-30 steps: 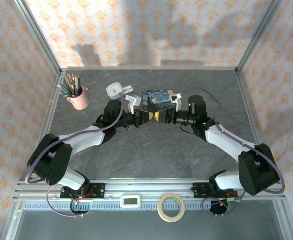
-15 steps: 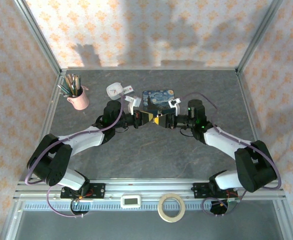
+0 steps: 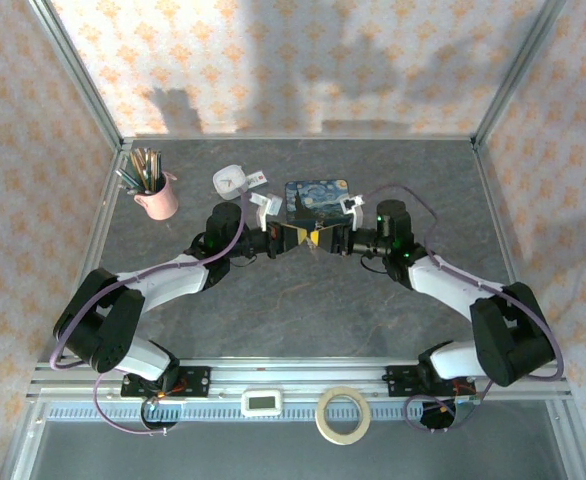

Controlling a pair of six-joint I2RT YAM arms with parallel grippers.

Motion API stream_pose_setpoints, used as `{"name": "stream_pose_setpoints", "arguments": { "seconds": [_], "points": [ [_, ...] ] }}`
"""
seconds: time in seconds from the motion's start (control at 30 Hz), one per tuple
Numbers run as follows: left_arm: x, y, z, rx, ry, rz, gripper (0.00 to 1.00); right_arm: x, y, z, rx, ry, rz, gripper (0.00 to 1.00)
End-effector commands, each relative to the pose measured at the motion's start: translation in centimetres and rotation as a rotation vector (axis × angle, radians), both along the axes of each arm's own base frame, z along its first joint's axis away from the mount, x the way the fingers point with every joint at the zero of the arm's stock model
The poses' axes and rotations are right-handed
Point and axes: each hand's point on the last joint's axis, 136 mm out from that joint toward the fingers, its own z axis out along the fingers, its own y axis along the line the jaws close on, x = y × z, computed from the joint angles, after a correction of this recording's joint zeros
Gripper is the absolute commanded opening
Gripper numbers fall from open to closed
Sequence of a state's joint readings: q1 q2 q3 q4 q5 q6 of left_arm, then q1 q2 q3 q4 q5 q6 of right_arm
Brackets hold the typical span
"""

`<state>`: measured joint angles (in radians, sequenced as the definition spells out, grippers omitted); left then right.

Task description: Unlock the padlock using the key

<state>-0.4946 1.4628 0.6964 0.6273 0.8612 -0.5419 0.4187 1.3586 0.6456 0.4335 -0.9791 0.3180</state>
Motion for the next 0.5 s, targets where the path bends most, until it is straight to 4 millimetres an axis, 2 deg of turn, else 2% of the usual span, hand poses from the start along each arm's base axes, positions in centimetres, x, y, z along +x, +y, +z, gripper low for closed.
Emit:
{"name": "stream_pose_setpoints", "arguments": {
  "seconds": [0.0, 0.17, 0.3, 0.47],
  "points": [
    [-0.3, 0.2, 2.3, -0.062, -0.062, -0.016, 0.0, -0.9, 1.1, 0.4, 0.039, -0.01, 0.056, 0.35],
    [-0.2, 0.2, 2.6, -0.079, -0.077, -0.011, 0.0, -1.4, 1.8, -0.8, 0.023, 0.02, 0.084, 0.3],
    [-0.2, 0.2, 2.5, -0.094, -0.045, -0.004, 0.0, -1.3, 1.8, -0.7, 0.022, 0.014, 0.077, 0.25],
    [-0.2, 0.3, 2.4, -0.095, -0.042, 0.005, 0.0, -1.1, 1.5, -0.3, 0.01, -0.003, 0.056, 0.37]
  ]
}}
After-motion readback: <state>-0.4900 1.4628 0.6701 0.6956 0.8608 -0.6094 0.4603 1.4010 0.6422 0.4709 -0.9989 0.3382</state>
